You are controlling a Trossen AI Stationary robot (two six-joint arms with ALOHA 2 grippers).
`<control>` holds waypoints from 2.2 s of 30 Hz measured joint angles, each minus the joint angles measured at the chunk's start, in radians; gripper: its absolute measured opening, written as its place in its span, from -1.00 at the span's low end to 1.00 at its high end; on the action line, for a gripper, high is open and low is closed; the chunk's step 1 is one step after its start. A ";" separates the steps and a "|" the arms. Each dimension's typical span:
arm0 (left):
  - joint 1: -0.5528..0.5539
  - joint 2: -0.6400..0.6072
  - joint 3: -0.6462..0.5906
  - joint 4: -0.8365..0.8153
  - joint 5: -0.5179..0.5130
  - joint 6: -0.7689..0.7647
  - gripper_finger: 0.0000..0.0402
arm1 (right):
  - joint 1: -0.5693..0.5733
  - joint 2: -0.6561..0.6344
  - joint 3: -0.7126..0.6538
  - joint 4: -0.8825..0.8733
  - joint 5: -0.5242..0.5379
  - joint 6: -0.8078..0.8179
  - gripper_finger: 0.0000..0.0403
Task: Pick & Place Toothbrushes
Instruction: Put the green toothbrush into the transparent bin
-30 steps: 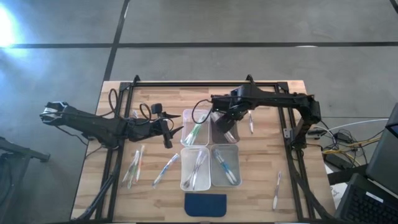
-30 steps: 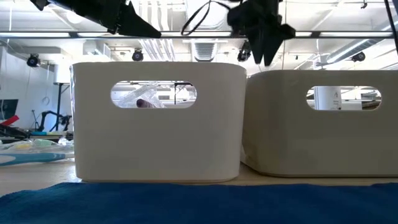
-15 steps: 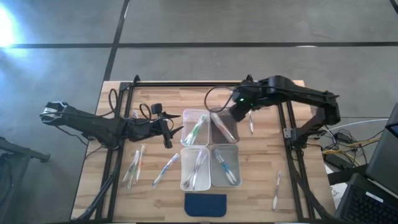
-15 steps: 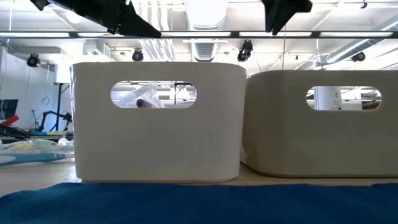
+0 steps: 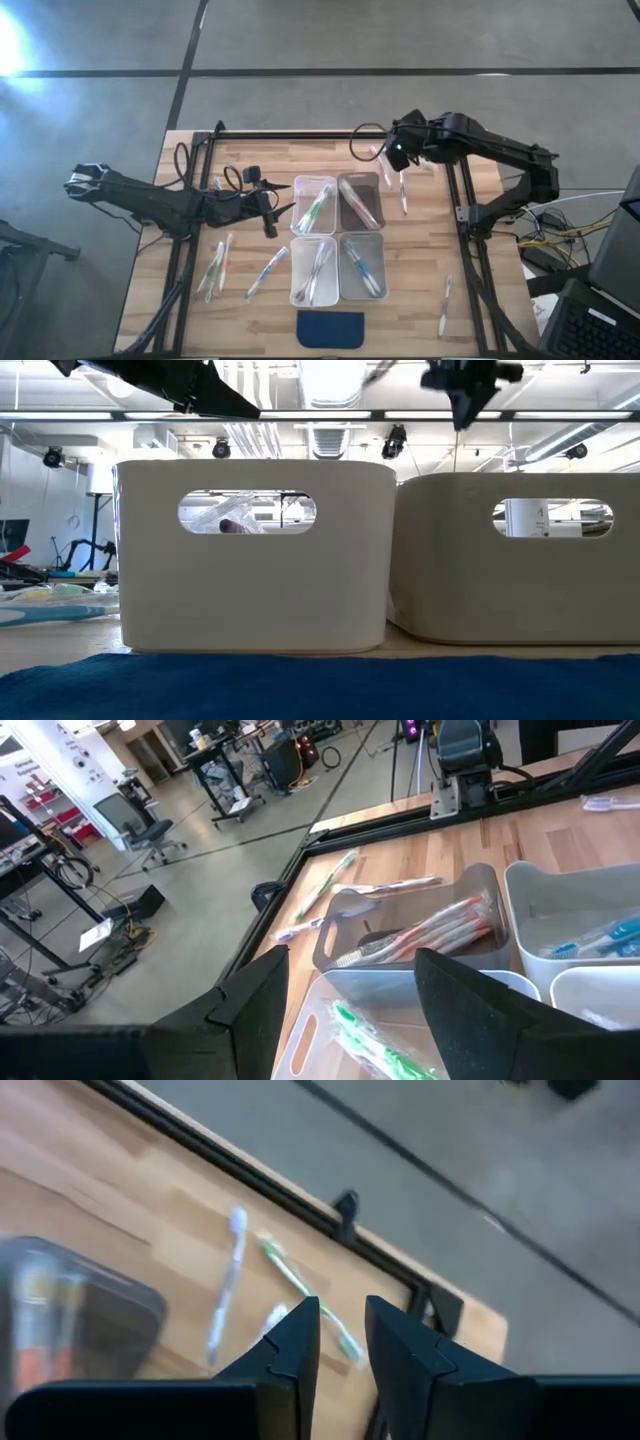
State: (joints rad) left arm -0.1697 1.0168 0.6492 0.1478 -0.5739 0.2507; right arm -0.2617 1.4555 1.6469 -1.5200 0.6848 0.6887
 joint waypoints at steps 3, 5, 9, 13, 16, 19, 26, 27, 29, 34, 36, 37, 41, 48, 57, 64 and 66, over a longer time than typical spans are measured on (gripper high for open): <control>0.000 0.000 0.000 0.000 0.000 -0.007 0.11 | -0.090 0.002 -0.045 0.020 -0.080 -0.047 -0.57; 0.000 0.000 0.000 0.000 0.000 -0.014 0.11 | -0.149 0.002 -0.078 0.061 -0.149 -0.106 -0.52; 0.000 0.000 0.000 0.000 0.000 -0.018 0.11 | -0.246 0.002 -0.132 0.163 -0.234 -0.251 -0.40; 0.000 0.000 0.000 -0.002 0.000 -0.024 0.11 | -0.332 0.002 -0.182 0.260 -0.300 -0.407 -0.26; 0.000 0.000 0.000 -0.002 0.000 -0.048 0.11 | -0.384 0.002 -0.219 0.310 -0.356 -0.520 -0.17; 0.000 0.000 0.000 -0.001 0.000 -0.069 0.11 | -0.435 0.015 -0.260 0.367 -0.423 -0.606 -0.11; 0.000 -0.003 0.011 -0.001 0.000 -0.069 0.11 | -0.532 0.103 -0.332 0.372 -0.437 -0.848 -0.11; 0.000 -0.003 0.013 0.000 0.000 -0.069 0.11 | -0.544 0.119 -0.341 0.373 -0.439 -0.878 -0.13; 0.000 -0.003 0.017 -0.001 0.000 -0.070 0.11 | -0.566 0.158 -0.354 0.370 -0.441 -0.924 -0.16; 0.000 -0.003 0.019 0.000 0.000 -0.071 0.11 | -0.622 0.263 -0.362 0.370 -0.454 -0.990 -0.21; 0.000 -0.003 0.019 0.000 0.000 -0.071 0.11 | -0.638 0.299 -0.362 0.369 -0.456 -1.015 -0.22; 0.000 -0.003 0.019 0.000 0.000 -0.071 0.11 | -0.645 0.315 -0.362 0.369 -0.459 -1.027 -0.22; 0.001 -0.003 0.019 0.001 0.000 -0.072 0.11 | -0.668 0.361 -0.362 0.370 -0.462 -1.066 -0.18; 0.002 -0.004 0.028 0.001 0.000 -0.078 0.11 | -0.691 0.407 -0.371 0.396 -0.508 -1.116 -0.03; 0.002 -0.004 0.033 0.002 0.000 -0.080 0.11 | -0.703 0.406 -0.445 0.493 -0.555 -1.158 0.03; 0.004 -0.004 0.033 0.006 0.000 -0.088 0.11 | -0.720 0.406 -0.517 0.570 -0.554 -1.190 -0.09; 0.004 -0.004 0.033 0.010 0.000 -0.088 0.11 | -0.727 0.403 -0.529 0.584 -0.555 -1.193 -0.14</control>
State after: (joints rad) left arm -0.1654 1.0130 0.6823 0.1577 -0.5739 0.1631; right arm -0.9885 1.8589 1.1176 -0.9362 0.1295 -0.5044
